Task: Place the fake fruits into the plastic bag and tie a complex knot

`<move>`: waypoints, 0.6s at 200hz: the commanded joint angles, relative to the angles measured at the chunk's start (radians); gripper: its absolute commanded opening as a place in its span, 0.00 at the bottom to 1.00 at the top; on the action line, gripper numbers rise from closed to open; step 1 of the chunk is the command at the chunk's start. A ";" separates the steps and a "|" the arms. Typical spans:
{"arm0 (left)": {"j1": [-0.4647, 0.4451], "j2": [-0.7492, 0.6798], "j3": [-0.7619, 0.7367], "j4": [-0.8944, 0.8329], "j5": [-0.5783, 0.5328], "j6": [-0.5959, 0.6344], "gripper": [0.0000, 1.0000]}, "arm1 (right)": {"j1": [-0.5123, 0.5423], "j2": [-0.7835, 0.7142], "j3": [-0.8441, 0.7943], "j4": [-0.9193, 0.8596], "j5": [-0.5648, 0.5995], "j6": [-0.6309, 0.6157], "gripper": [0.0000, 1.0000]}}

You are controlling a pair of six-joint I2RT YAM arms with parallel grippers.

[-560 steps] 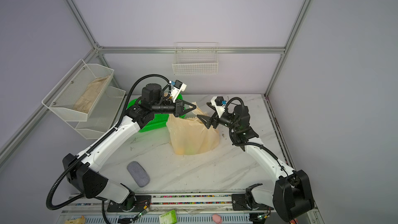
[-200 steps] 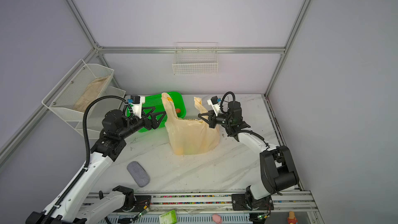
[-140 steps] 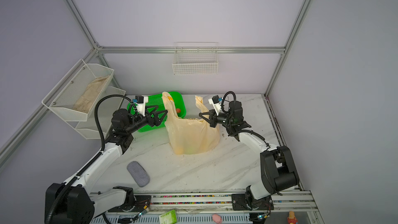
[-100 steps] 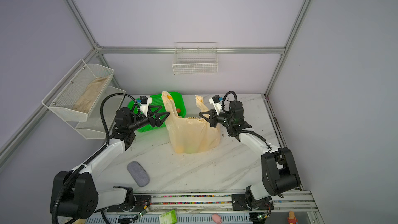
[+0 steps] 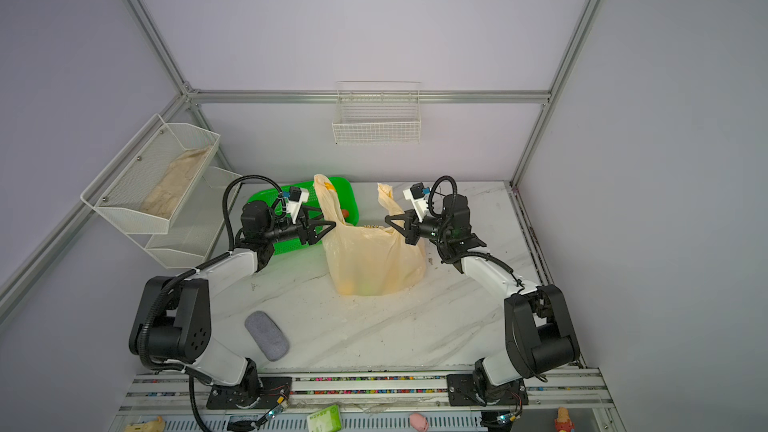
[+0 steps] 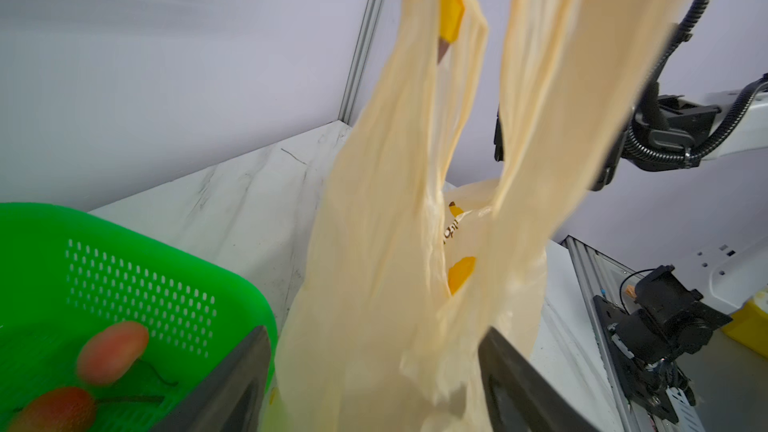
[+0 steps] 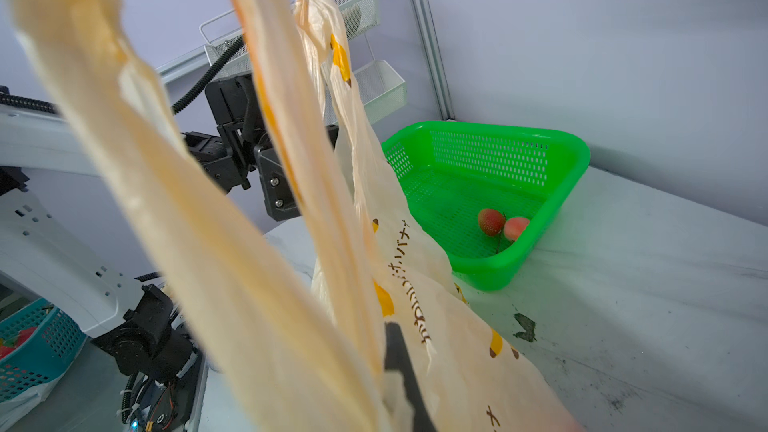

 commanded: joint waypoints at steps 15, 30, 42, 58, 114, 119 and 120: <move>0.005 0.080 0.144 0.292 0.125 -0.191 0.76 | -0.007 -0.001 0.019 -0.009 0.019 -0.033 0.00; 0.003 0.115 0.168 0.358 0.141 -0.257 0.73 | -0.007 0.003 0.022 -0.016 0.019 -0.035 0.00; -0.001 0.134 0.183 0.377 0.151 -0.286 0.70 | -0.007 0.004 0.025 -0.019 0.020 -0.037 0.00; -0.012 0.143 0.192 0.377 0.154 -0.291 0.69 | -0.007 0.005 0.030 -0.027 0.023 -0.042 0.00; -0.039 0.168 0.207 0.377 0.156 -0.297 0.56 | -0.007 0.010 0.034 -0.035 0.031 -0.052 0.00; -0.041 0.170 0.208 0.378 0.156 -0.298 0.54 | -0.007 0.013 0.035 -0.035 0.031 -0.051 0.00; -0.042 0.170 0.208 0.378 0.157 -0.299 0.54 | -0.007 0.013 0.036 -0.035 0.031 -0.052 0.00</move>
